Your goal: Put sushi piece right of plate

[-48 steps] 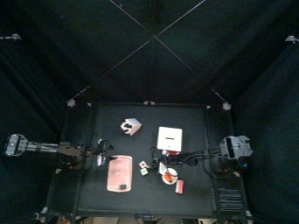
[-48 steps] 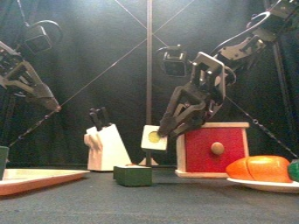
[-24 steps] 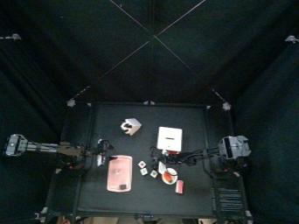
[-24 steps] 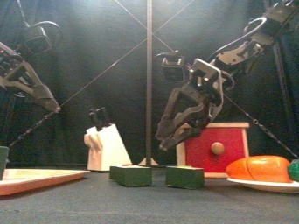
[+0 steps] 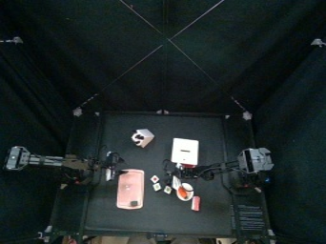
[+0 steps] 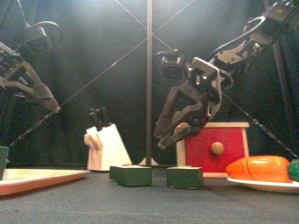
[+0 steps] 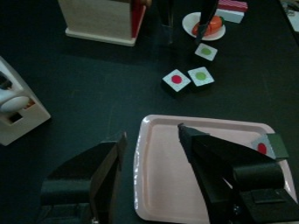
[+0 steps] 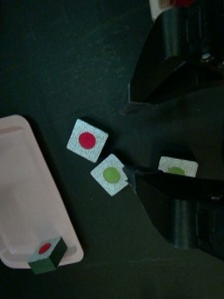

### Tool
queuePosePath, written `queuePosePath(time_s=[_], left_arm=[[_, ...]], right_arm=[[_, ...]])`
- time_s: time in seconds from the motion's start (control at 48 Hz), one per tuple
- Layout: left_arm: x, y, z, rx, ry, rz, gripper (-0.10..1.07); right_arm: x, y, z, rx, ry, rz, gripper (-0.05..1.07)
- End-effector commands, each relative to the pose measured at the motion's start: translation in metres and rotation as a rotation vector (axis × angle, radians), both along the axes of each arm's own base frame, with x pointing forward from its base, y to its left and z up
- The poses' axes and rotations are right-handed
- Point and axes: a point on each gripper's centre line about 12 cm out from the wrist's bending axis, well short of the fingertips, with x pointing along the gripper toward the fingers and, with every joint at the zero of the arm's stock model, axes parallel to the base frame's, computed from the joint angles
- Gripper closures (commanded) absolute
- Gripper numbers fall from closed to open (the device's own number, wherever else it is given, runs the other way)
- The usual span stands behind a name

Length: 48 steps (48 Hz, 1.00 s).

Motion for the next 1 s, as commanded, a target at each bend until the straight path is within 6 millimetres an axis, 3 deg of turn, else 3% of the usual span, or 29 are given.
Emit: queuePosePath(time_s=[0.0,0.604,0.979], left_arm=[[0.003,0.000,0.005,-0.001,-0.018,0.000,0.11],[0.003,0.000,0.005,-0.002,-0.016,0.001,0.11],[0.003,0.000,0.004,-0.002,-0.015,0.001,0.11]], right_arm=[[0.006,-0.001,0.014,-0.003,-0.043,-0.001,0.17],[0.013,-0.001,0.013,-0.010,-0.040,0.008,0.17],[0.031,0.011,0.021,-0.034,-0.074,0.056,0.17]])
